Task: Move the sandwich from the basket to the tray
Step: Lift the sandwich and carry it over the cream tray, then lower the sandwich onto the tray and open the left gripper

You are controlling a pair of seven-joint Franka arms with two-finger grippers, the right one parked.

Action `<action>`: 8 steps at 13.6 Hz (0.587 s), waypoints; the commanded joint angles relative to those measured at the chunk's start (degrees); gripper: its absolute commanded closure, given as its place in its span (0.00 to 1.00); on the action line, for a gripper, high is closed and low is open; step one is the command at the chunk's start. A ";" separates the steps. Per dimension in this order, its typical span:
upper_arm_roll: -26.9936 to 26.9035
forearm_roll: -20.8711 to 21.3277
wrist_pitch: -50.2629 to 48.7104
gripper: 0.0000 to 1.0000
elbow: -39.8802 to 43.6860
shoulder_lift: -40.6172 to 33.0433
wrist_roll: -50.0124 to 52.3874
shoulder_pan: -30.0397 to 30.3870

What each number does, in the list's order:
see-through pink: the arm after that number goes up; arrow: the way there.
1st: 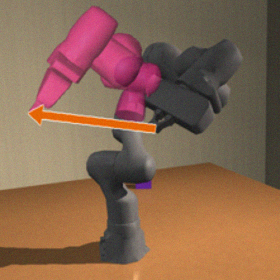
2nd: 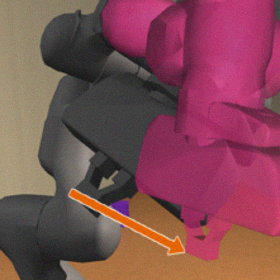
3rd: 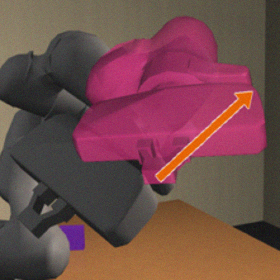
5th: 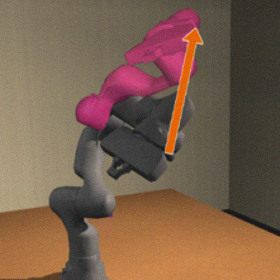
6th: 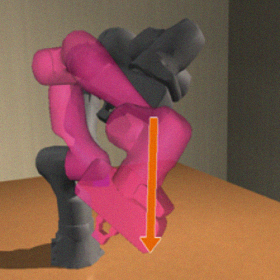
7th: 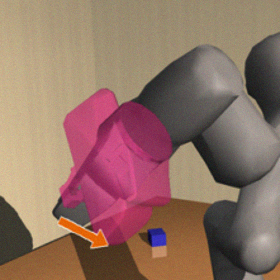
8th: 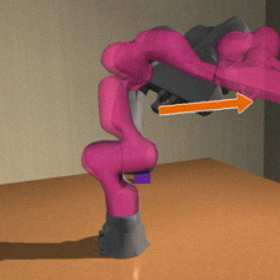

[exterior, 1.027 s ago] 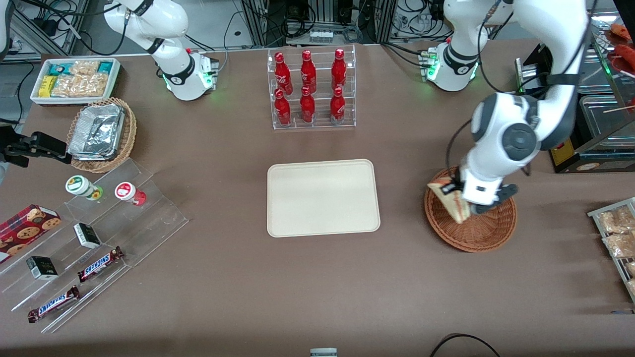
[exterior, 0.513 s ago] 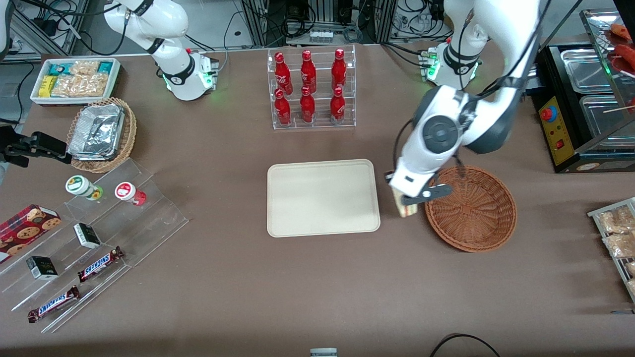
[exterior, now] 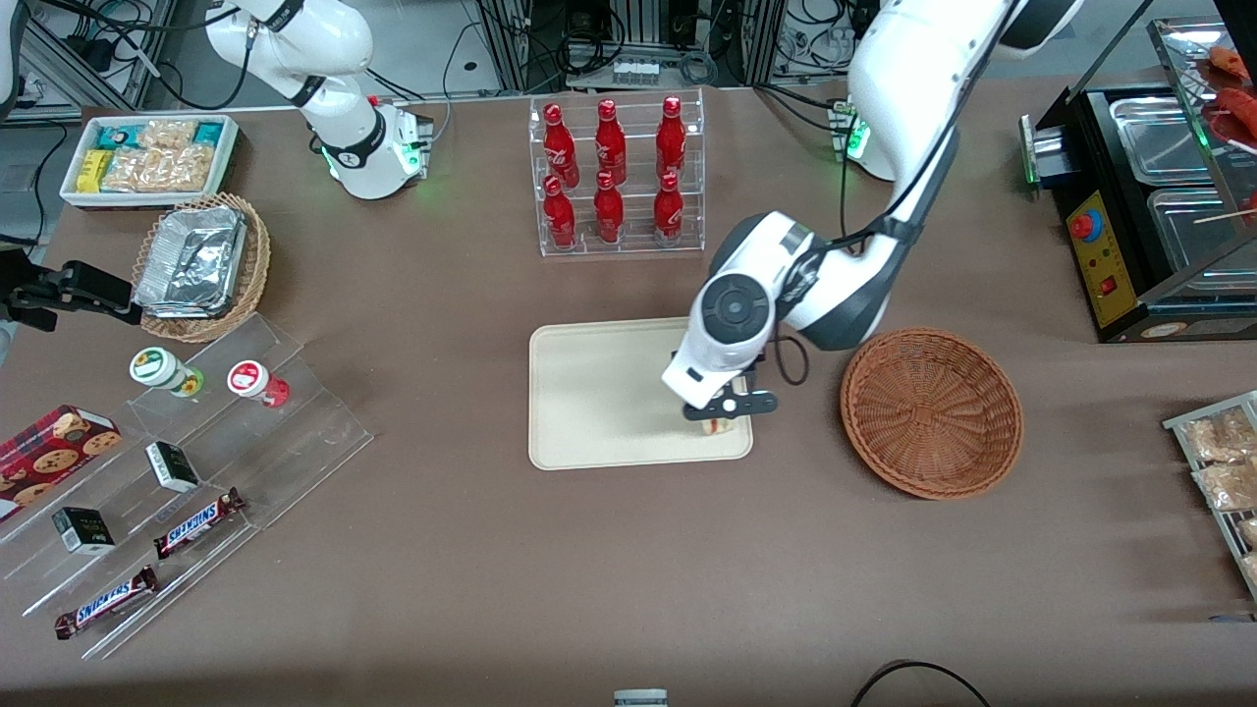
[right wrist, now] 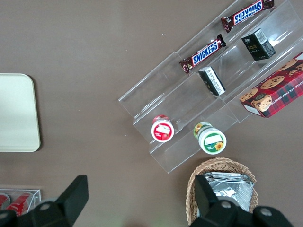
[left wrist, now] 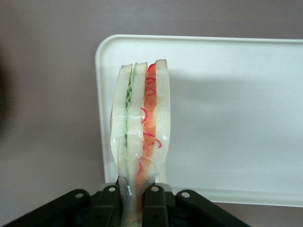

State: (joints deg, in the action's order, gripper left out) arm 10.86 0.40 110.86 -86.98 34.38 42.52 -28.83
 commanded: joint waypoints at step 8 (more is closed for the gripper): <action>-0.66 0.04 7.44 1.00 6.38 9.12 7.40 -7.55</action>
State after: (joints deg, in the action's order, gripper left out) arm 10.84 0.39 117.86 -82.64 41.94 48.24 -34.67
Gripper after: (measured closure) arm 0.841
